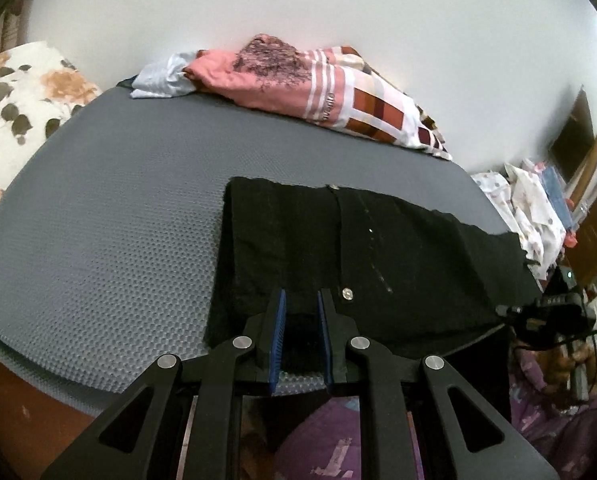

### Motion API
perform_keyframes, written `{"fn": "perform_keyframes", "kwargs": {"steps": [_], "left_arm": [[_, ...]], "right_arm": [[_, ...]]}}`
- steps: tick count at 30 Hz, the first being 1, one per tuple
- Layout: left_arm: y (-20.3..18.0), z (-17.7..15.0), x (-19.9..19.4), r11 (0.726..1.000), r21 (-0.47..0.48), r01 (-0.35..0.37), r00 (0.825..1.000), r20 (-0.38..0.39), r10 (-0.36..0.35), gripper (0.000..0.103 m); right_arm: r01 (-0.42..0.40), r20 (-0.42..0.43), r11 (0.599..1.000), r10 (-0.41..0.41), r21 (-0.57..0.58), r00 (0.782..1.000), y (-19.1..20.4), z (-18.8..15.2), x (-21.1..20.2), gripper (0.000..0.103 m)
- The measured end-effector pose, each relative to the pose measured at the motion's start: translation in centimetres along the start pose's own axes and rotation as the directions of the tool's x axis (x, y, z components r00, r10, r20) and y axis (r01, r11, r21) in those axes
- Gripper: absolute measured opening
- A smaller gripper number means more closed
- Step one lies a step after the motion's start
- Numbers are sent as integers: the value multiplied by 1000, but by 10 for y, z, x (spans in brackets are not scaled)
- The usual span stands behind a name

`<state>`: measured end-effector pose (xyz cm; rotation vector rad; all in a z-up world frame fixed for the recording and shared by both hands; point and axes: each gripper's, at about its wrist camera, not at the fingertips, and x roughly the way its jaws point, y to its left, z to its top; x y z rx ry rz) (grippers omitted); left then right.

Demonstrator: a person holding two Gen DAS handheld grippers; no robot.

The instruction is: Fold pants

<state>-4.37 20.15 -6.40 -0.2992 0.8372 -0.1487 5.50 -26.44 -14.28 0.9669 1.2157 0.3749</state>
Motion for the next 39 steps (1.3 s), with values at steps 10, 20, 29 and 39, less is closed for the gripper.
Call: {"fn": "perform_keyframes", "kwargs": {"steps": [10,20,29,39], "left_arm": [[-28,6,-5,995,93,25,999,29,-28,16],[-71,8,73,973,225,44,993,-120,-17,20],[-47,-10,95,992,110,53,976,-217,-28,20],[-48,-14,95,991,128,45,978,-207,-18,20]], "right_arm": [[15,-49,1000,-15,10,999,-10,1,13,4],[-29,-60,999,30,23,998,-17,-1,12,4],[-92,73,996,91,13,993,-33,30,-33,10],[-136,216,991,128,21,968,-82,134,-97,24]]}}
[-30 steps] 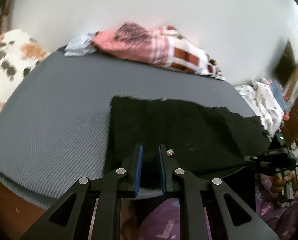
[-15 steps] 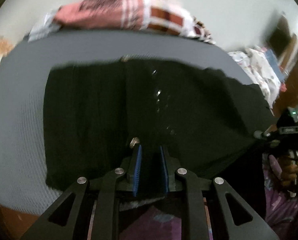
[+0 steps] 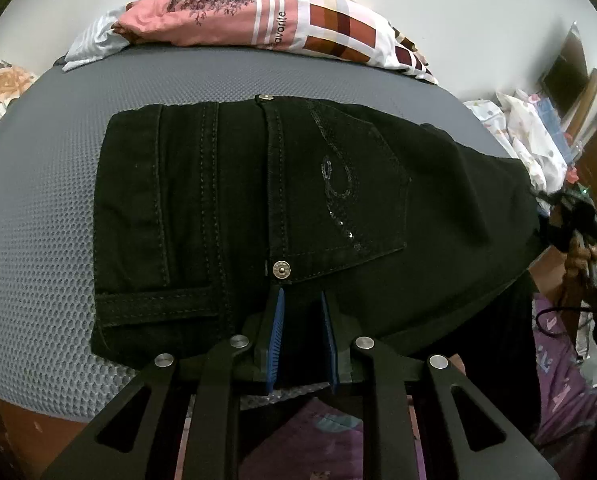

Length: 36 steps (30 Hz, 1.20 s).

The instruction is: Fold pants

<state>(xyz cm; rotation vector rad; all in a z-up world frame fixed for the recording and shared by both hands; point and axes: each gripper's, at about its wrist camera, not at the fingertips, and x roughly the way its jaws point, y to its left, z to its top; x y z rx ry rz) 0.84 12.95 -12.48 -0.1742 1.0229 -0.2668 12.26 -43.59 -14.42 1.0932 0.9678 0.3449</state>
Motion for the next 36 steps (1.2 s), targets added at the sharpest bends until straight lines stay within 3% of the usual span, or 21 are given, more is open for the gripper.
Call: {"fn": "perform_keyframes", "kwargs": {"steps": [3,4,5,7,11,14,17,23,27,32,33,35,36], "left_arm": [[3,0,0,1000,-23,18,1000,0,-18,20],[5,0,0,999,-35,25,1000,0,-25,20],[7,0,0,998,-50,33,999,-1,-34,20],[7,1,0,998,-52,34,999,-2,-34,20],[3,1,0,1000,-24,7,1000,0,-7,20],[4,1,0,1000,-27,4,1000,0,-4,20],[5,2,0,999,-36,5,1000,-1,-6,20],[4,1,0,999,-33,-1,1000,3,1,20],[3,0,0,999,-34,-4,1000,3,5,20],[4,2,1,999,-38,-7,1000,-1,7,20],[4,2,1,999,-39,-7,1000,0,7,20],[4,1,1,999,-38,-9,1000,4,9,20],[4,1,1,999,-37,-10,1000,6,11,20]], "right_arm": [[-121,139,992,115,32,984,-10,24,-29,25],[-152,185,988,142,42,972,-13,29,-39,31],[-134,227,990,120,47,966,-17,35,-51,44],[-35,264,998,18,59,964,-26,45,-68,47],[4,218,993,-30,117,975,-46,51,-73,45],[-14,250,996,-8,89,968,-43,51,-74,47],[-127,341,990,100,57,935,-33,60,-93,47],[58,339,995,-84,86,937,-36,97,-104,47],[98,288,987,-131,126,949,-51,117,-87,47],[161,256,983,-177,83,950,-41,132,-66,46],[174,248,982,-187,74,951,-39,136,-62,44],[200,204,978,-206,53,957,-36,141,-49,6],[229,177,972,-234,50,956,-37,142,-41,6]]}}
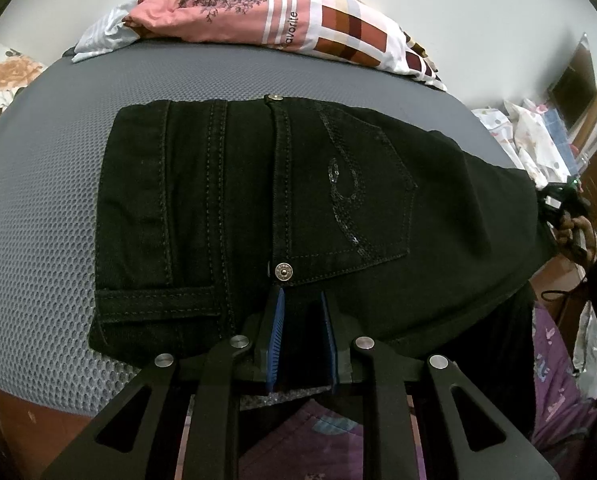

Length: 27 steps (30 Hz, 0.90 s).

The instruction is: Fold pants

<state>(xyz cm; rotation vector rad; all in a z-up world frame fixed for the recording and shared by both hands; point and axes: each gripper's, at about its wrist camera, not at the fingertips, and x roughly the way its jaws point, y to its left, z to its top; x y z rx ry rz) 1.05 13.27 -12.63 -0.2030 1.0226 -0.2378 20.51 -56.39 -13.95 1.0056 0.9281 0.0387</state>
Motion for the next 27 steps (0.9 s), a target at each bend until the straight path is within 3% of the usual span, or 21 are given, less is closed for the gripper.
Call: {"fn": "perform_keyframes", "kwargs": {"steps": [3,5,7,10,13,15,19,23,27], "left_arm": [[-1,0,0,1000,0,-3,1000,-2,3,20],[0,1,1,1000,-9,0,1000,-7,0,20],[1,1,1,1000,-18,5,1000,-8,-5,20],[3,1,1,1000,-30,10,1000,-4,-10,20],[4,-1,0,999,-39,14,1000,9,-13,20],[4,-2,0,999,-36,12,1000,12,-12,20],[3,-1,0,1000,-24,6,1000,5,-6,20],[1,0,0,1000,-20,-4,1000,2,4,20],[0,2,1,1000,-28,-5,1000,-3,5,20]], "right_arm": [[1,14,1000,-1,2,1000,4,-4,1,5],[-103,55,995,102,6,993,17,-11,-24,5],[-220,110,974,224,-46,968,41,-23,-66,5],[-282,184,953,298,-110,937,50,-42,-126,5],[-241,195,967,253,-84,948,24,-61,-147,5],[-166,171,986,164,-4,972,-13,-71,-142,5],[-70,152,994,57,79,987,-64,-79,-126,5],[-62,141,987,41,145,989,-90,-77,-114,5],[-122,168,981,97,147,981,-81,-72,-123,5]]}}
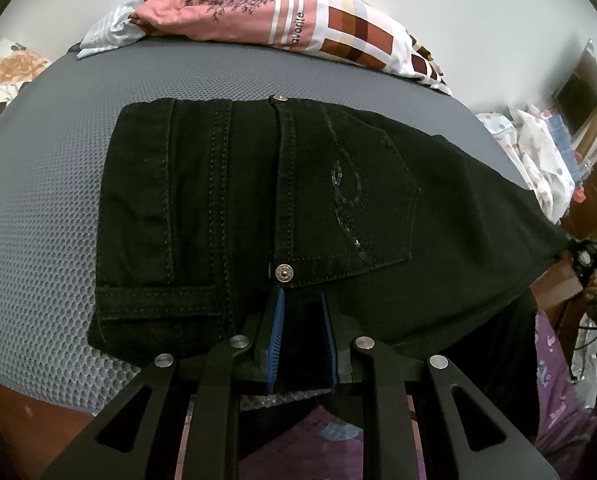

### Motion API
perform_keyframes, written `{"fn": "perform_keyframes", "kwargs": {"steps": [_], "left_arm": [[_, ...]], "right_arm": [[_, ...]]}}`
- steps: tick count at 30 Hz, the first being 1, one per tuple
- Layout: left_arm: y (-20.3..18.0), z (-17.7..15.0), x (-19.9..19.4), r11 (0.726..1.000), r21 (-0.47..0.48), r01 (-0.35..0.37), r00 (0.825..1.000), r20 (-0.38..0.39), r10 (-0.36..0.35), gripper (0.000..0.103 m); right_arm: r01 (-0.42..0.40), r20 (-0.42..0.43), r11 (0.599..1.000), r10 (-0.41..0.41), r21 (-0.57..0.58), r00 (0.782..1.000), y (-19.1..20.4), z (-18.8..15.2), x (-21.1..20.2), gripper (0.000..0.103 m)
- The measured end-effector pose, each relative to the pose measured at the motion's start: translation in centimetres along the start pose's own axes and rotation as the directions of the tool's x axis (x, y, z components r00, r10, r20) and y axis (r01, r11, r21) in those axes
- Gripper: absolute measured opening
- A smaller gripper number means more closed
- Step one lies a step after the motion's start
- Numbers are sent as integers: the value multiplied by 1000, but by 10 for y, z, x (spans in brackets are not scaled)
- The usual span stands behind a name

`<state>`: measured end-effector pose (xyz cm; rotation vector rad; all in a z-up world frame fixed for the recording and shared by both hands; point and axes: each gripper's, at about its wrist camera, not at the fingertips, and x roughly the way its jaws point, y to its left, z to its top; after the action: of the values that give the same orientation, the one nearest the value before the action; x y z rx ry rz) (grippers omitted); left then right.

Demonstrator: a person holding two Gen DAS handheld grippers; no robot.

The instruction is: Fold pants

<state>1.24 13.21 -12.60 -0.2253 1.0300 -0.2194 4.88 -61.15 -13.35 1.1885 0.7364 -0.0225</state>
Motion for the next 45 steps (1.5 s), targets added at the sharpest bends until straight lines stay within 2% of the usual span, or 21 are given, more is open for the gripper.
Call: {"fn": "perform_keyframes", "kwargs": {"steps": [2,4,7,9,12,16,20,22,25,27,28,30,31,32,33,34,36,38,41,43,45], "left_arm": [[2,1,0,1000,-14,10,1000,-5,-10,20],[6,3,0,999,-33,26,1000,-11,-27,20],[8,3,0,998,-41,46,999,-12,-46,20],[9,4,0,998,-37,52,998,-19,-52,20],[7,3,0,999,-23,46,999,-27,-47,20],[6,2,0,999,-11,42,999,-22,-42,20],[1,2,-5,1000,10,12,1000,-17,-12,20],[-8,3,-16,999,49,-24,1000,14,23,20],[-20,6,-43,995,93,-41,996,81,33,22],[-18,7,-55,997,70,-41,995,98,34,30],[-15,7,-59,998,45,-41,995,98,36,39],[-1,4,-67,999,-38,2,994,106,2,41],[4,1,-69,997,-70,22,994,106,-15,41],[9,-1,-70,994,-105,36,995,96,-25,41],[15,-6,-70,990,-136,39,997,78,-29,41],[18,-8,-69,988,-151,43,997,66,-33,41],[23,-16,-66,983,-171,65,997,40,-58,41],[28,-20,-64,977,-194,82,997,19,-80,41],[46,-19,-60,955,-272,117,993,8,-119,41],[58,-18,-58,938,-316,142,989,7,-147,41],[67,-17,-54,923,-353,155,985,-13,-170,41]], "right_arm": [[-32,17,999,33,-31,999,18,0,-11,5],[-21,31,999,22,-42,999,25,-1,-19,5],[42,-8,999,-42,15,999,-6,2,-7,4],[43,-40,997,-41,64,998,-28,2,6,2],[16,-26,999,-15,42,1000,-28,2,5,2],[2,-30,997,0,72,1000,-35,1,3,2],[1,-20,997,0,72,1000,-35,4,0,8],[43,16,998,-44,50,999,-30,5,-10,9],[152,121,987,-157,52,980,-24,3,-39,11],[116,146,993,-115,4,982,-7,-4,-51,11],[94,133,995,-89,-31,987,4,-9,-52,11],[0,14,991,2,-133,1000,37,-33,-37,12],[-106,-118,980,87,-169,989,58,-57,-18,12],[-185,-215,968,147,-168,966,70,-76,-3,12],[-252,-320,955,192,-156,928,83,-99,15,12],[-294,-441,943,199,-158,875,101,-134,39,12],[-316,-570,929,155,-195,807,122,-182,71,12],[-330,-697,914,77,-237,713,142,-234,102,12],[-337,-790,908,10,-250,613,158,-286,133,16],[-330,-804,898,-43,-292,593,167,-306,146,22],[-338,-816,891,-58,-302,576,175,-324,155,31]]}}
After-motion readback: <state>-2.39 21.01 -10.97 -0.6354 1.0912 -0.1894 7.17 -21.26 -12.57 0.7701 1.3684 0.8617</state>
